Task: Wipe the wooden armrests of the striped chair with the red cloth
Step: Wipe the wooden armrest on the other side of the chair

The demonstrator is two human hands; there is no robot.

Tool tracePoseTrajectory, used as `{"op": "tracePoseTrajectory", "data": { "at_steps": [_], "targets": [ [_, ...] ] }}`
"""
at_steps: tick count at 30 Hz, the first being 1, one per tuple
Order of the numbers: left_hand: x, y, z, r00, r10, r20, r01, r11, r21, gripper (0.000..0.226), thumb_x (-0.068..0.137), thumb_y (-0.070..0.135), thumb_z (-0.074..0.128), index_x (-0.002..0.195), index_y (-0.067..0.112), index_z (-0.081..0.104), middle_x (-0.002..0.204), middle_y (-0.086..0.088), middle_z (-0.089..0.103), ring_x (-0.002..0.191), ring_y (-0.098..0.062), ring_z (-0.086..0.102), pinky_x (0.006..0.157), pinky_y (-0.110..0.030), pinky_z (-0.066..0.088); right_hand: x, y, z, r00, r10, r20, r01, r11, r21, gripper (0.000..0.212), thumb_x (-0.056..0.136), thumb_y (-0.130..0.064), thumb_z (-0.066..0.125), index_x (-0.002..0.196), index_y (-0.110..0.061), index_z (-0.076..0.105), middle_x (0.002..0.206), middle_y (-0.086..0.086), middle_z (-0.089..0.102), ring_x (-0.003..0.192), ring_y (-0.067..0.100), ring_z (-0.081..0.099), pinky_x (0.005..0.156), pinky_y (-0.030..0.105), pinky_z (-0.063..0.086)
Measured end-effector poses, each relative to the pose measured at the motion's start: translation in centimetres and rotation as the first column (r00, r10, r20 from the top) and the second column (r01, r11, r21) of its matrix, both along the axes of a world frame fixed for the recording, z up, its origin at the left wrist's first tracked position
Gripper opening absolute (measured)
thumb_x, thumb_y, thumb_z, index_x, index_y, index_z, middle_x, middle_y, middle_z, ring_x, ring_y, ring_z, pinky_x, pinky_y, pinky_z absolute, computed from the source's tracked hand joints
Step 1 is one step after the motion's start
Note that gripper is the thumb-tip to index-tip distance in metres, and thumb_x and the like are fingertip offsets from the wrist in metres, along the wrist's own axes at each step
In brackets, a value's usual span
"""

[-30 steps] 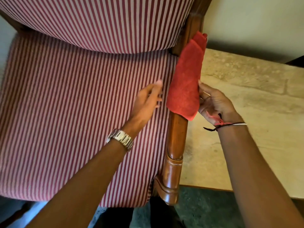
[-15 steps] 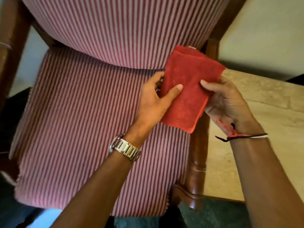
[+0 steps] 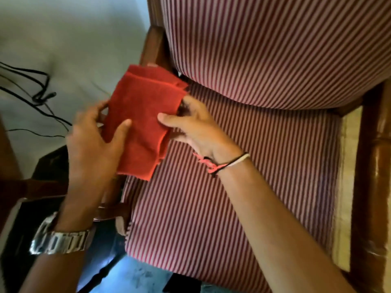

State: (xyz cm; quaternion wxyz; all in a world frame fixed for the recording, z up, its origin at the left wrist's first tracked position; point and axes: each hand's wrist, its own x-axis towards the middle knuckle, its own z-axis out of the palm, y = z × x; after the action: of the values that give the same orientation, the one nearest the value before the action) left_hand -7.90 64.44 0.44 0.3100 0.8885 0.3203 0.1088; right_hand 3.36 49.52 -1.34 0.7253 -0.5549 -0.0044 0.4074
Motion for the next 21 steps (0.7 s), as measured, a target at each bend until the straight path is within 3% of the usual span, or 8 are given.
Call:
{"op": "tracePoseTrajectory", "data": {
  "at_steps": [5,7,9,11,13,15,17,21],
  "targets": [
    [-3.1,2.1,-4.5,0.938,0.068,-0.341,-0.025,0.992,0.127,0.065,0.096,0.031,0.061,0.152,0.016,0.032,0.14,-0.021,0.051,0.122,-0.046,0.057,0.096,-0.064,0.05,-2.8,5.0,-4.9,0.99,0.116,-0.082,-0.131,0.966,-0.221,0.034,0.093,0.008,0.061,0.127,0.003,0.059,0.086,-0.002,0.064,0.059,-0.008,0.066,0.062,0.013,0.058],
    [-3.3,1.7,-5.4,0.942,-0.016,-0.336,0.112,0.957,0.268,0.065,0.095,0.023,0.059,0.153,0.007,0.033,0.144,-0.027,0.046,0.127,-0.05,0.051,0.099,-0.067,0.048,-3.2,4.2,-6.1,0.992,0.096,-0.079,-0.113,0.961,-0.253,0.044,0.098,-0.008,0.063,0.139,0.002,0.052,0.105,0.007,0.069,0.081,0.001,0.07,0.089,0.028,0.061],
    [-2.7,1.1,-5.7,0.93,-0.198,-0.31,0.312,0.871,0.379,0.071,0.091,0.019,0.061,0.155,0.002,0.033,0.154,-0.032,0.038,0.139,-0.051,0.043,0.108,-0.065,0.043,-3.7,2.3,-7.8,0.989,0.071,0.13,-0.016,0.923,-0.385,0.058,0.1,-0.031,0.062,0.149,-0.005,0.044,0.129,0.013,0.066,0.109,0.014,0.067,0.103,0.038,0.056],
    [-1.8,1.1,-6.6,0.85,-0.4,-0.342,0.515,0.769,0.38,0.081,0.086,0.02,0.065,0.157,0.0,0.031,0.164,-0.03,0.025,0.15,-0.048,0.029,0.118,-0.063,0.033,-4.3,-0.4,-10.7,0.855,0.188,0.484,0.17,0.78,-0.603,0.057,0.103,-0.042,0.054,0.149,-0.01,0.045,0.145,0.013,0.058,0.128,0.019,0.059,0.109,0.038,0.051],
    [-1.3,1.8,-8.1,0.782,-0.474,-0.404,0.613,0.701,0.364,0.087,0.083,0.021,0.069,0.157,-0.001,0.029,0.167,-0.028,0.018,0.154,-0.043,0.019,0.121,-0.06,0.02,-5.2,-3.9,-14.2,0.621,0.491,0.611,0.335,0.539,-0.773,0.057,0.105,-0.043,0.046,0.151,-0.009,0.042,0.154,0.018,0.047,0.143,0.03,0.047,0.116,0.047,0.044],
    [-1.2,2.7,-9.1,0.757,-0.479,-0.444,0.642,0.675,0.365,0.078,0.092,0.024,0.063,0.157,-0.002,0.027,0.168,-0.027,0.017,0.155,-0.042,0.016,0.122,-0.061,0.019,-5.9,-6.9,-17.7,0.528,0.698,0.485,0.31,0.373,-0.874,0.063,0.106,-0.044,0.041,0.156,-0.008,0.033,0.164,0.023,0.032,0.153,0.036,0.031,0.119,0.053,0.037],
    [-1.0,3.0,-9.7,0.764,-0.466,-0.447,0.632,0.681,0.37,0.071,0.1,0.034,0.044,0.158,-0.002,0.025,0.168,-0.027,0.016,0.156,-0.041,0.018,0.124,-0.062,0.024,-6.6,-8.6,-20.2,0.482,0.796,0.367,0.244,0.28,-0.928,0.067,0.107,-0.047,0.033,0.161,-0.01,0.019,0.17,0.018,0.013,0.159,0.031,0.012,0.125,0.054,0.027],
    [0.0,2.2,-10.0,0.801,-0.399,-0.446,0.578,0.711,0.402,0.068,0.106,0.037,0.035,0.16,0.0,0.017,0.168,-0.026,0.016,0.156,-0.04,0.02,0.125,-0.055,0.023,-6.8,-8.7,-21.6,0.441,0.824,0.355,0.307,0.233,-0.923,0.07,0.105,-0.047,0.034,0.162,-0.01,0.015,0.171,0.016,0.01,0.159,0.028,0.008,0.128,0.05,0.019]
  ]
}}
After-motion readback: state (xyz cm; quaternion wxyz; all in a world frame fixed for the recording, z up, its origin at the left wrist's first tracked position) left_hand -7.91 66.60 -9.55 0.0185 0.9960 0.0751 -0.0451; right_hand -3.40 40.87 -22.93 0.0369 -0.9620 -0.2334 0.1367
